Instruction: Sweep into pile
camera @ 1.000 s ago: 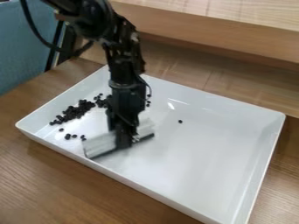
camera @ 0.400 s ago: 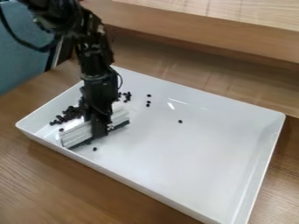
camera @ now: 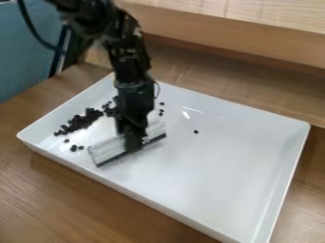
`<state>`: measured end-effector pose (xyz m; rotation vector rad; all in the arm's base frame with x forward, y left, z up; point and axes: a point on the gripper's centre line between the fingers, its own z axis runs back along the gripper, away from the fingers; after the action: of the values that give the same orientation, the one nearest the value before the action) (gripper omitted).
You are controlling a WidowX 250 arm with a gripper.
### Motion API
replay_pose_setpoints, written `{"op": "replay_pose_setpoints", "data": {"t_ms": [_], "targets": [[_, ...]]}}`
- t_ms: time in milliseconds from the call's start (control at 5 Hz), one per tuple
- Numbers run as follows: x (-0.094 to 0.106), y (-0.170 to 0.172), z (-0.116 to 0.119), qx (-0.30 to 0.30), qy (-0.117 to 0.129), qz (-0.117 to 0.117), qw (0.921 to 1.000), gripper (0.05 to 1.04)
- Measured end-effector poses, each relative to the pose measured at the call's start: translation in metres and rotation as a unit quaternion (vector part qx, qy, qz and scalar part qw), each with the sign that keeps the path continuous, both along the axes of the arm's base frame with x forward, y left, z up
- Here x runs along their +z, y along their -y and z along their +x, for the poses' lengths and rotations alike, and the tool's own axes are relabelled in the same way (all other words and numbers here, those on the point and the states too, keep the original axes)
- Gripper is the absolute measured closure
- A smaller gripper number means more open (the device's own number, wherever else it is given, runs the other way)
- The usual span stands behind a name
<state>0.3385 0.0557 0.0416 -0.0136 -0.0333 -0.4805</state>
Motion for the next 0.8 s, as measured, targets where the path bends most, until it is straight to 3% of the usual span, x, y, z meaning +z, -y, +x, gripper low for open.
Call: {"op": "replay_pose_setpoints", "data": {"t_ms": [400, 600, 800], "targets": [[-0.001, 0.015, 0.008, 0.007, 0.018, -0.019, 0.9996, 0.682], [-0.011, 0.012, 0.007, 0.017, 0.016, -0.023, 0.9995, 0.682], [-0.014, 0.000, 0.002, 0.032, 0.012, -0.014, 0.9993, 0.682]]}}
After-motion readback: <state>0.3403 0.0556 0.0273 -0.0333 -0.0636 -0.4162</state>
